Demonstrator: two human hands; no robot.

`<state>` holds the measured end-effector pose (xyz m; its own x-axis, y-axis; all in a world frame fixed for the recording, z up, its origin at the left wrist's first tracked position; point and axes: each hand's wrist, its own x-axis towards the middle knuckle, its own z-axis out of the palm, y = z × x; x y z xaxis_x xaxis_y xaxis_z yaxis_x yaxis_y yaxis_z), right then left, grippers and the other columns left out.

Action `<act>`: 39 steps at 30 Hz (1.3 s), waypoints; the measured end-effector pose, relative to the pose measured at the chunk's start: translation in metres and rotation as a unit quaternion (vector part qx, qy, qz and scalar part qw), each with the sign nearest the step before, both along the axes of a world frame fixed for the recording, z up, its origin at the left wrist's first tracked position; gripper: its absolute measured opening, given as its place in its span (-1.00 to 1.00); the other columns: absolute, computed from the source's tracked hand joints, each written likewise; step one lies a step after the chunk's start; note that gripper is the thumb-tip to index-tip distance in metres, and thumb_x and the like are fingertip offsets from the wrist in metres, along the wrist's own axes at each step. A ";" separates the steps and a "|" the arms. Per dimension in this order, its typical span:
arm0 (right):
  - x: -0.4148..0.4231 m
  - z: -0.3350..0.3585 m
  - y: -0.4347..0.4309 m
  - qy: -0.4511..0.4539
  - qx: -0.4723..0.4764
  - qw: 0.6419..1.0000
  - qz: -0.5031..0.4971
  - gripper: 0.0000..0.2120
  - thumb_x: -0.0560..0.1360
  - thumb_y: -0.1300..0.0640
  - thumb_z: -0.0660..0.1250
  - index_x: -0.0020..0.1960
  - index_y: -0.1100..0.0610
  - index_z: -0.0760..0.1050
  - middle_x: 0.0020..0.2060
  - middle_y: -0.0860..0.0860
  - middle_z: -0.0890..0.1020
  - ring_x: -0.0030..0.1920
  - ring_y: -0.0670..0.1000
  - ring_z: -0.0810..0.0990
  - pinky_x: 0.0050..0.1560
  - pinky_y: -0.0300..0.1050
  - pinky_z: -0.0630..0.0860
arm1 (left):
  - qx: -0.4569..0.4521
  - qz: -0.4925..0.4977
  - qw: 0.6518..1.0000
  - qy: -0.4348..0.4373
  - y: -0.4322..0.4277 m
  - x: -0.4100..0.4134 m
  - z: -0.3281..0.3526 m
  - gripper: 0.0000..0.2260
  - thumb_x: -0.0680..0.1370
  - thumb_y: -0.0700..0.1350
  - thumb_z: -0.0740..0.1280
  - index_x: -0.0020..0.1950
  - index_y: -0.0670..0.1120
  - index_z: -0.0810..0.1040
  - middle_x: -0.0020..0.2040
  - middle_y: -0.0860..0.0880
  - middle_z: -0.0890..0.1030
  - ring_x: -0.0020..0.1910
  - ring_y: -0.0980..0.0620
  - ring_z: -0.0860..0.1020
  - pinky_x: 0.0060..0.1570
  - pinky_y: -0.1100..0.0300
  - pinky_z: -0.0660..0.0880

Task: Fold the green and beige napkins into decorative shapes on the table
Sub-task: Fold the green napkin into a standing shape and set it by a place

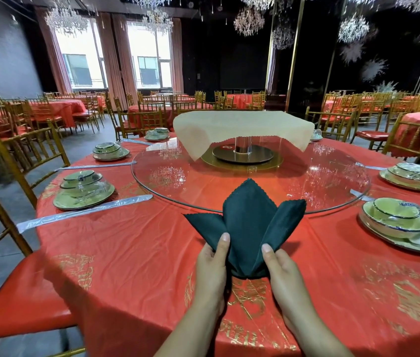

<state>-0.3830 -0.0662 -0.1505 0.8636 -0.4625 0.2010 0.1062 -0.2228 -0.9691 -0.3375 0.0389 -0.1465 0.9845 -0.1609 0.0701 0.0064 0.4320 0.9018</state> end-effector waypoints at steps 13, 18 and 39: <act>-0.003 0.005 0.008 0.025 0.020 0.999 0.034 -0.28 0.23 -0.56 0.08 -0.04 0.05 0.48 0.03 0.07 0.61 0.08 0.03 0.57 0.18 0.08 0.45 | 0.003 -0.022 1.000 0.010 0.004 -0.001 0.003 -0.58 0.47 0.12 0.37 0.12 -0.19 0.57 0.07 -0.18 0.65 0.10 -0.17 0.60 0.23 -0.19 0.42; -0.004 0.003 0.005 0.012 0.048 0.999 0.021 -0.30 0.16 -0.57 0.11 -0.07 0.01 0.43 -0.07 -0.06 0.61 -0.01 -0.05 0.57 0.17 0.06 0.45 | -0.031 -0.017 0.999 0.002 0.004 -0.002 0.005 -0.32 0.24 0.29 0.47 0.17 -0.15 0.55 0.12 -0.18 0.63 0.14 -0.17 0.58 0.26 -0.20 0.39; 0.008 0.003 0.009 0.026 -0.069 0.997 -0.026 -0.24 0.26 -0.45 -0.08 0.14 0.05 0.47 0.12 0.01 0.49 0.22 0.03 0.43 0.30 0.07 0.32 | -0.002 -0.049 0.999 0.011 0.004 0.002 0.007 -0.55 0.45 0.14 0.28 0.19 -0.15 0.54 0.10 -0.15 0.64 0.13 -0.13 0.59 0.27 -0.17 0.39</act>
